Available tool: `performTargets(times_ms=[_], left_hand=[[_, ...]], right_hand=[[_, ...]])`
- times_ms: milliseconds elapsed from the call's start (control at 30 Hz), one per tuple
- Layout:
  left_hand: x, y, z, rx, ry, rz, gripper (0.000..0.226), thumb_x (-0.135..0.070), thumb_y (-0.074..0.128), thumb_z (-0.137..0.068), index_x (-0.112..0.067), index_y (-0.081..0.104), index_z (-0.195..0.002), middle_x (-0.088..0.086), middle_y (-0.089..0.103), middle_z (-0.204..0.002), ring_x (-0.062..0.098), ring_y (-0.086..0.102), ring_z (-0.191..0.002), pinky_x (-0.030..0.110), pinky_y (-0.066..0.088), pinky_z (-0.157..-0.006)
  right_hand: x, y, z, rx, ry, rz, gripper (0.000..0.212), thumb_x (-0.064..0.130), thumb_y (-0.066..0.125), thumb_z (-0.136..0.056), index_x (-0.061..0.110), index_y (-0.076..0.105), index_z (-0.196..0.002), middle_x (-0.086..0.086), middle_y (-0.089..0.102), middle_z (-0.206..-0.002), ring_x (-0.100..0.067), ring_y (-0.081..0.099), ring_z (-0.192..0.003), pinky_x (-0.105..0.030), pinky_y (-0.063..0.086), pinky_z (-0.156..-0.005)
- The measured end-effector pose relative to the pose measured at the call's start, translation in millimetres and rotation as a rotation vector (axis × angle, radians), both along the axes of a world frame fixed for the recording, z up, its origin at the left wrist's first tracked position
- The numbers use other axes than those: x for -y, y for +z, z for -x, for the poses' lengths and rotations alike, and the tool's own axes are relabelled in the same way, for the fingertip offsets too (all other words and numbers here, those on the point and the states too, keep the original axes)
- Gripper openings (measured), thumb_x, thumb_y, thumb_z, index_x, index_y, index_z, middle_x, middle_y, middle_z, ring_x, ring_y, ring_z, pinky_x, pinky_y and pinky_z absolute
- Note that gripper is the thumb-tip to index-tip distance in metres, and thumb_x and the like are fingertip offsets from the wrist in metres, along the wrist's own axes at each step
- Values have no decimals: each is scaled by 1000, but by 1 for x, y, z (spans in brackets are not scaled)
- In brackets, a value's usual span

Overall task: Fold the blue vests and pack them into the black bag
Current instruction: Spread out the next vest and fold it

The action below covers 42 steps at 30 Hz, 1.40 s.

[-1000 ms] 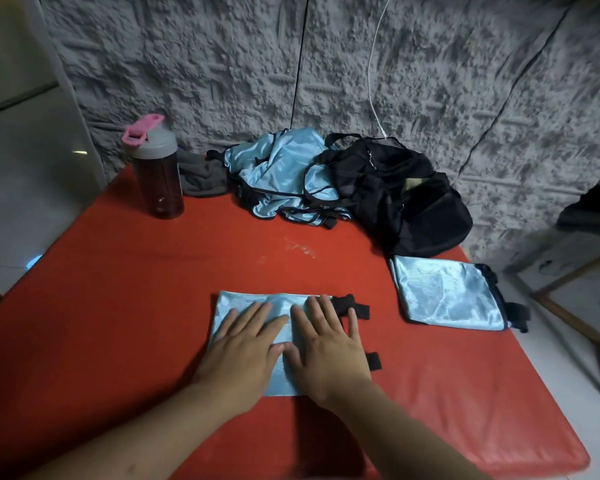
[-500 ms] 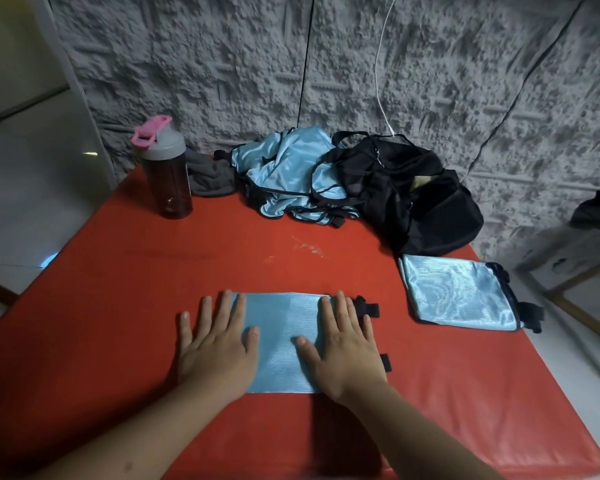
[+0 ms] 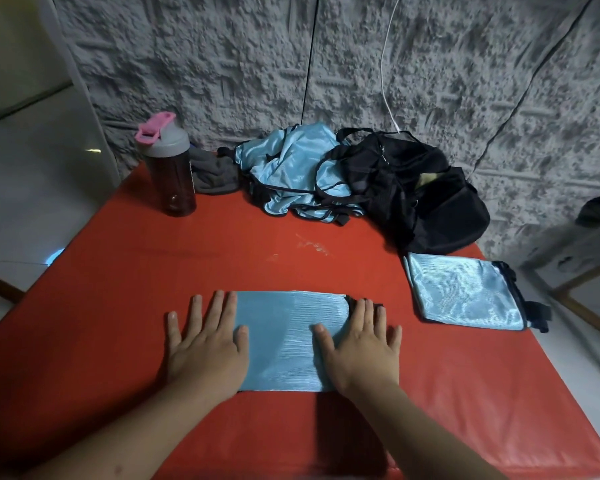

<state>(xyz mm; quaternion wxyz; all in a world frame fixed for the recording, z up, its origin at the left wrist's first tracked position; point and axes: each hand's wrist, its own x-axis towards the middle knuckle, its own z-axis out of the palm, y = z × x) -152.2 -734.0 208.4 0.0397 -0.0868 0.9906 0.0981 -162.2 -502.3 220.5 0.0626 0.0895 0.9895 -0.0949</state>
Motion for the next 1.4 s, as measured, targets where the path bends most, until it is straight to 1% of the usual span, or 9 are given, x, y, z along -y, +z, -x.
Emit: performTargets(times_ms=[300, 400, 467, 533, 667, 867, 1067, 1167, 1400], left_hand=[[1, 7, 1, 37, -1, -50, 62, -49, 8, -102, -36, -17, -158, -14, -13, -167, 18, -15, -155, 55, -10, -122], [4, 14, 4, -70, 31, -150, 61, -46, 26, -101, -28, 21, -159, -3, 26, -165, 22, 18, -153, 49, 12, -122], [7, 24, 0, -222, 77, -253, 46, -40, 49, -95, -21, 56, -136, 5, 62, -133, 29, 51, -128, 42, 37, -107], [9, 33, -4, -226, 108, -304, 25, -33, 63, -90, -24, 66, -113, 0, 71, -106, 28, 63, -106, 37, 48, -88], [4, 38, -5, -110, 151, -381, 25, -27, 71, -87, -25, 69, -111, -7, 74, -97, 23, 68, -97, 31, 52, -80], [8, 39, 6, -97, 216, -369, 29, -17, 71, -78, -30, 71, -104, -10, 72, -92, 19, 68, -90, 28, 52, -77], [1, 37, 0, -25, 137, -386, 26, -20, 82, -76, -27, 75, -100, -10, 72, -103, 15, 67, -97, 25, 50, -83], [-16, 37, -9, 16, 82, -423, 30, -22, 85, -72, -28, 76, -100, -13, 72, -95, 10, 68, -91, 22, 49, -81], [-110, 31, -26, 47, -113, -530, 28, -15, 84, -74, -19, 76, -100, -13, 63, -79, 11, 66, -82, 24, 51, -78]], right_hand=[[-1, 9, -1, -42, -53, 1, 100, 81, 11, -90, 13, -2, -162, -3, -2, -171, -18, -10, -157, -54, -7, -124], [2, 24, -3, -239, -29, 107, 87, 70, 30, -95, 14, 18, -160, -10, 25, -166, -24, 20, -154, -45, 17, -125], [-3, 40, -7, -363, -39, 257, 60, 63, 48, -92, 25, 52, -139, -2, 63, -132, -24, 58, -123, -38, 48, -99], [-10, 50, -10, -311, -69, 186, 43, 63, 53, -87, 26, 68, -105, 1, 72, -95, -27, 67, -95, -35, 52, -75], [-19, 42, -5, -19, -113, 120, 59, 72, 49, -79, 15, 63, -72, 0, 61, -69, -32, 68, -83, -33, 47, -67], [-14, 29, 7, 21, -162, 177, 40, 58, 60, -80, 18, 60, -79, 3, 62, -79, -29, 68, -91, -36, 52, -86], [-23, 29, 5, 47, -170, 222, 43, 63, 56, -85, 20, 52, -79, -1, 62, -82, -29, 69, -96, -36, 53, -87], [-46, 31, 3, 114, -161, 223, 46, 68, 57, -79, 22, 52, -80, -5, 69, -92, -28, 69, -92, -34, 54, -83], [-149, 31, -21, 131, -260, 174, 62, 75, 60, -65, 19, 64, -91, 1, 62, -77, -28, 68, -81, -34, 56, -76]])
